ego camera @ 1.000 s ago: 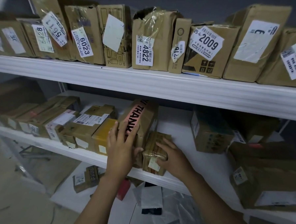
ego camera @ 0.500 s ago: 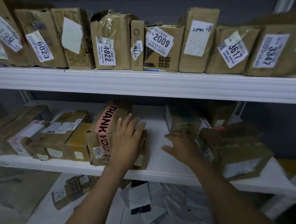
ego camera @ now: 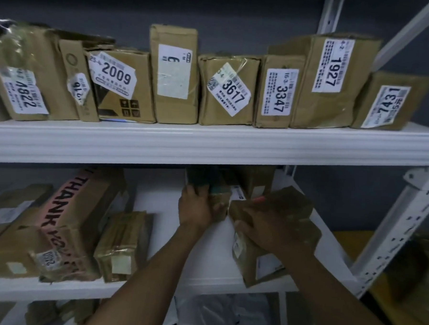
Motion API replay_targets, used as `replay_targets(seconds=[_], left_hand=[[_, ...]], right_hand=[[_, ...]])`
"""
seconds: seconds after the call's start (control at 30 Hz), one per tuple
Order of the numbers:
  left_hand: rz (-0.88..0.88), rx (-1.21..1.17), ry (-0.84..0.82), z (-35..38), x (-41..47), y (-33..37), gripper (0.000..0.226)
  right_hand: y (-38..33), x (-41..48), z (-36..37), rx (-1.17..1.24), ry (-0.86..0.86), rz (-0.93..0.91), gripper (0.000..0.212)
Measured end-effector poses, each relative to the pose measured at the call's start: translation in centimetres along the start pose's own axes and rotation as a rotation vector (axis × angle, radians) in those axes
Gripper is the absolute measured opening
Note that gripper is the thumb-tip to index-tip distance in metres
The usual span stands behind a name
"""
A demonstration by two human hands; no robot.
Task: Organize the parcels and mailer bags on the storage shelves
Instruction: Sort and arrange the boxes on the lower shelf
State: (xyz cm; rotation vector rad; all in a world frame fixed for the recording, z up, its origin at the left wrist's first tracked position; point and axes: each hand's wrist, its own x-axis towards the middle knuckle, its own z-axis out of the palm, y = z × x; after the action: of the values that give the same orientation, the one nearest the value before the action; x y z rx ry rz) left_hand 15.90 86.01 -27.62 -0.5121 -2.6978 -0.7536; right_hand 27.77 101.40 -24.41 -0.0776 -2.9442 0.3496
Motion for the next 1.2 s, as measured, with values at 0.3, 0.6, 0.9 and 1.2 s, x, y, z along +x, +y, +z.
replay_targets(seconds=[0.3, 0.6, 0.9, 1.2], left_hand=[[-0.324, -0.094, 0.198, 4.7, 1.0, 3.0, 0.078], [-0.311, -0.073, 0.201, 3.5, 0.6, 3.0, 0.087], [-0.46, 0.059, 0.109, 4.0, 2.8, 3.6, 0.095], [-0.352, -0.132, 0.318, 1.1, -4.0, 1.7, 0.091]], right_hand=[[1.7, -0.1, 2.1, 0.074, 0.0, 0.039, 0.044], [1.9, 0.0, 1.8, 0.064, -0.027, -0.026, 0.052], [2.0, -0.2, 1.4, -0.017, 0.009, -0.027, 0.04], [0.7, 0.0, 1.0, 0.192, 0.09, -0.073, 0.041]])
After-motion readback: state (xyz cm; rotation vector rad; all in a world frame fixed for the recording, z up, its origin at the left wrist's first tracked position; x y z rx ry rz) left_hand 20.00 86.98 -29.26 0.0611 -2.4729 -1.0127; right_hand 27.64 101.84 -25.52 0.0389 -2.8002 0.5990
